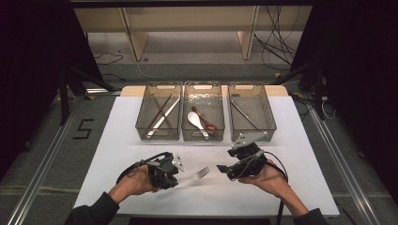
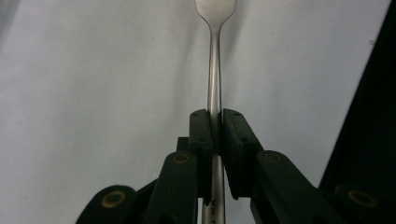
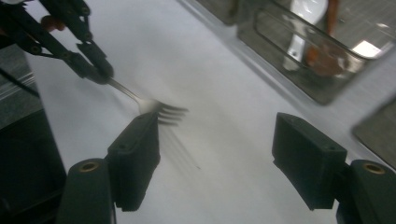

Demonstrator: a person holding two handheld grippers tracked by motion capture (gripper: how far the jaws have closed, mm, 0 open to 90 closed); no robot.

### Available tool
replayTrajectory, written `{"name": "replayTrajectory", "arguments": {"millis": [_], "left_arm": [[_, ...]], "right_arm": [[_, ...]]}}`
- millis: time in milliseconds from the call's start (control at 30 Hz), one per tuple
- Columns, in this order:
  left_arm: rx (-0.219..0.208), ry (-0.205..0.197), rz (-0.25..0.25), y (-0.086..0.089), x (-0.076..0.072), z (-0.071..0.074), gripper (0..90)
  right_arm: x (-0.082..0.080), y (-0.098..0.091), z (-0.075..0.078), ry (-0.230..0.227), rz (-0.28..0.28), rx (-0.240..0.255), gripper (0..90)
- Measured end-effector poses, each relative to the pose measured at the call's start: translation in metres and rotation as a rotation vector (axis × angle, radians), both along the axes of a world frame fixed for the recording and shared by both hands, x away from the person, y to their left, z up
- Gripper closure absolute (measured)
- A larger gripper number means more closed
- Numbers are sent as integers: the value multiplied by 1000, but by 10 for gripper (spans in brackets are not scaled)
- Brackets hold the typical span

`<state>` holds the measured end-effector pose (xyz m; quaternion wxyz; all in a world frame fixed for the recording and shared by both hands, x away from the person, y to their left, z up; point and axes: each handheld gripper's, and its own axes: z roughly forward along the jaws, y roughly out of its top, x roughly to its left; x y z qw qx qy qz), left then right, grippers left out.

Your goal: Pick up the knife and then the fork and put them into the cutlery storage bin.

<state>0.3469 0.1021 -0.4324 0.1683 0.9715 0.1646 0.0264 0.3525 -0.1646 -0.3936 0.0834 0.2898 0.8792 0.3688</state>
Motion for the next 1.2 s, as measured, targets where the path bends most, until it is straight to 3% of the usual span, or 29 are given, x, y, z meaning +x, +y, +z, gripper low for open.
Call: {"name": "replayTrajectory", "arguments": {"millis": [333, 667, 1000, 1067, 1100, 1133, 1167, 1200], "left_arm": [[-12, 14, -52, -10, -10, 5, 820], [-19, 17, -83, -16, -16, 9, 820], [-26, 32, -101, -18, -18, 11, 820], [-101, 44, -26, -20, -24, 7, 820], [-76, 45, -52, -20, -22, 8, 820], [-127, 52, 0, -22, -26, 5, 820], [-127, 53, 0, -21, -26, 5, 820], [-77, 51, -54, -19, -23, 8, 820]], "right_arm": [[-10, 40, -12, 13, 182, -57, 330], [-11, 63, -26, 37, 273, -110, 361], [-17, 76, -39, 48, 347, -157, 454], [-20, 79, -41, 46, 344, -148, 478], [-20, 79, -42, 38, 366, -161, 485], [-21, 81, -43, 34, 371, -171, 497], [-21, 81, -44, 25, 388, -180, 509], [-21, 81, -44, 30, 393, -176, 516]]}}
